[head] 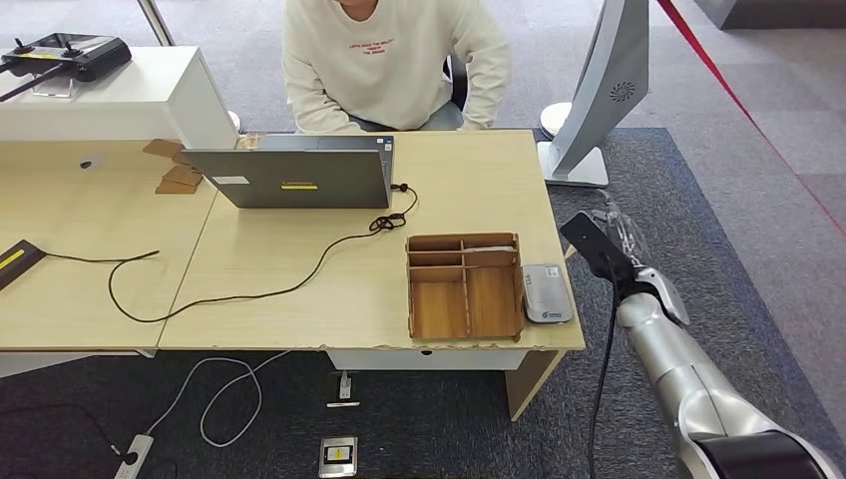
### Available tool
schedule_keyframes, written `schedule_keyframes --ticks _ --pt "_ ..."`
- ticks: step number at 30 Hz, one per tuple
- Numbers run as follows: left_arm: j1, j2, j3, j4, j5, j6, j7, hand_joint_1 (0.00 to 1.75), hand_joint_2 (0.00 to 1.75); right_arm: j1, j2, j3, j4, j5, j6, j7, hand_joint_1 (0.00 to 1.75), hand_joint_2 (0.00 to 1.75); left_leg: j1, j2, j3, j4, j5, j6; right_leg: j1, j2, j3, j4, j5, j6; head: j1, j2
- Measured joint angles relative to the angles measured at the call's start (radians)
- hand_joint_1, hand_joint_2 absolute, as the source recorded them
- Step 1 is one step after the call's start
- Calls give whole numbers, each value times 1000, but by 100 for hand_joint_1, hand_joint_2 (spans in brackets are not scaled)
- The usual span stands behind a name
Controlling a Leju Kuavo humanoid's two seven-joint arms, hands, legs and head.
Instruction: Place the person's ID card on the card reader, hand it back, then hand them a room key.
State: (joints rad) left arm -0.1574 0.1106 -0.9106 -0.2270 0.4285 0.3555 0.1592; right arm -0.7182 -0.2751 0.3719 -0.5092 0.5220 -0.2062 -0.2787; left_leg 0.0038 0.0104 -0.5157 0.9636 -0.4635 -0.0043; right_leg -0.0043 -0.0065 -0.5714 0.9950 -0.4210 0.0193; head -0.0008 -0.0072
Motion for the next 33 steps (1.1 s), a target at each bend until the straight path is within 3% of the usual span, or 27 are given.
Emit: schedule_keyframes --ticks 10,23,33 --pt "-1 5 -7 0 0 -33 -2 0 0 -43 17 1 -93 -1 -43 -20 175 175 0 0 0 0 0 0 0 0 0 0 0 0 0 0" --pt "-19 30 -66 -10 -56 -52 -26 0 0 -280 145 25 -96 114 -40 -24 175 175 0 0 0 0 2 -2 1 0 -1 1 1 -1 0 0" --pt "-31 25 -114 -23 -86 -11 -26 0 0 -344 226 63 -19 175 -23 8 175 175 0 0 0 0 1 -2 1 0 -1 1 1 -1 0 0"
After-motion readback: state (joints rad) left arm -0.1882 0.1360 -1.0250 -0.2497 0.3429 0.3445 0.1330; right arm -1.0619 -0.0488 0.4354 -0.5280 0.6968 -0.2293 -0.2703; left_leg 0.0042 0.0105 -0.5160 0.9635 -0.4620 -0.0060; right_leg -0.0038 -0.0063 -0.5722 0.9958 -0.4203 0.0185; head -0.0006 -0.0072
